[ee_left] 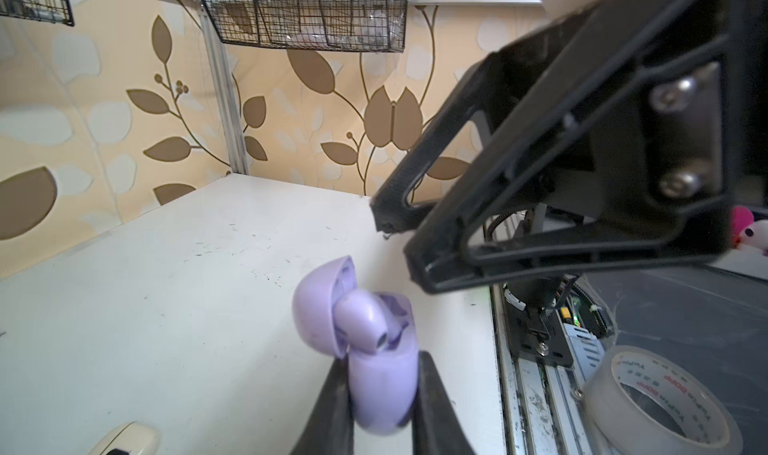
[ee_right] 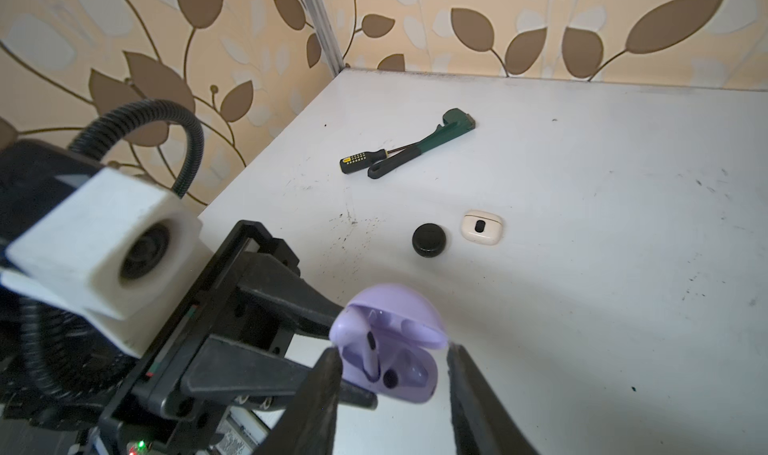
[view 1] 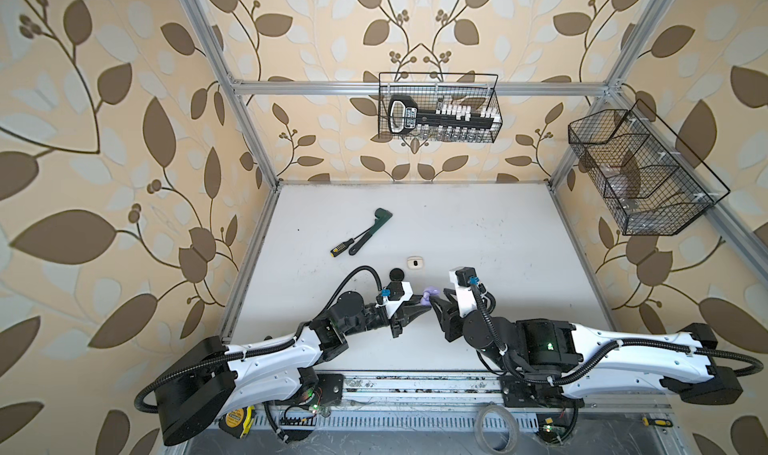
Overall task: Insert the wireless bluetooth earbuds into the charging case
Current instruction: 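Open the right gripper and draw it back from the case, then move the right gripper over the second earbud while the left draws back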
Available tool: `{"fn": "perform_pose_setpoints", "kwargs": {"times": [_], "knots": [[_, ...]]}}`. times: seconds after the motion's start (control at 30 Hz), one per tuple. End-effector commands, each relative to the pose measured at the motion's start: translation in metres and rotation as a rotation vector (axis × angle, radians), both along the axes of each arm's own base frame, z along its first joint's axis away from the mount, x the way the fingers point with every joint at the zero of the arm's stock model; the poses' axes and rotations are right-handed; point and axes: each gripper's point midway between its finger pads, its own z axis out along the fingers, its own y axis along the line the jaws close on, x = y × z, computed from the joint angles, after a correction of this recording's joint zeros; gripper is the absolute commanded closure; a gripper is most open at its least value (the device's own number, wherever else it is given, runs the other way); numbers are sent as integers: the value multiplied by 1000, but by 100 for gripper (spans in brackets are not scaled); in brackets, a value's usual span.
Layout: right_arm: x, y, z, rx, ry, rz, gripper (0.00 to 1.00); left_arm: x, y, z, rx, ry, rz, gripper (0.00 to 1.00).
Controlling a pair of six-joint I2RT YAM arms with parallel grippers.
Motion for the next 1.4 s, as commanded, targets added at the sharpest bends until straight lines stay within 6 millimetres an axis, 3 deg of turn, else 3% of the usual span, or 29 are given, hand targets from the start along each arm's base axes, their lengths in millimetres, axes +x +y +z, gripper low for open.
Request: {"fn": "perform_pose_setpoints", "kwargs": {"times": [0.0, 0.3, 0.53, 0.9, 1.17, 1.27, 1.37], "knots": [[-4, 14, 9, 20, -24, 72, 57, -13, -4, 13, 9, -91, -76, 100], [3, 17, 3, -16, -10, 33, 56, -8, -5, 10, 45, -99, -60, 100], [15, 2, -13, -124, 2, -109, 49, 3, -3, 10, 53, -95, 7, 100], [16, -2, -24, -139, 22, -141, 57, 10, 4, 13, 39, -109, 68, 100], [13, 3, -15, -103, 23, -110, 56, 13, 7, 13, 28, -114, 91, 100], [14, -14, -7, -89, 24, -138, 52, 22, 13, 12, 7, -90, 160, 100], [20, -58, -11, -92, 47, -253, 49, 28, 20, 11, 2, -67, 194, 100]]}}
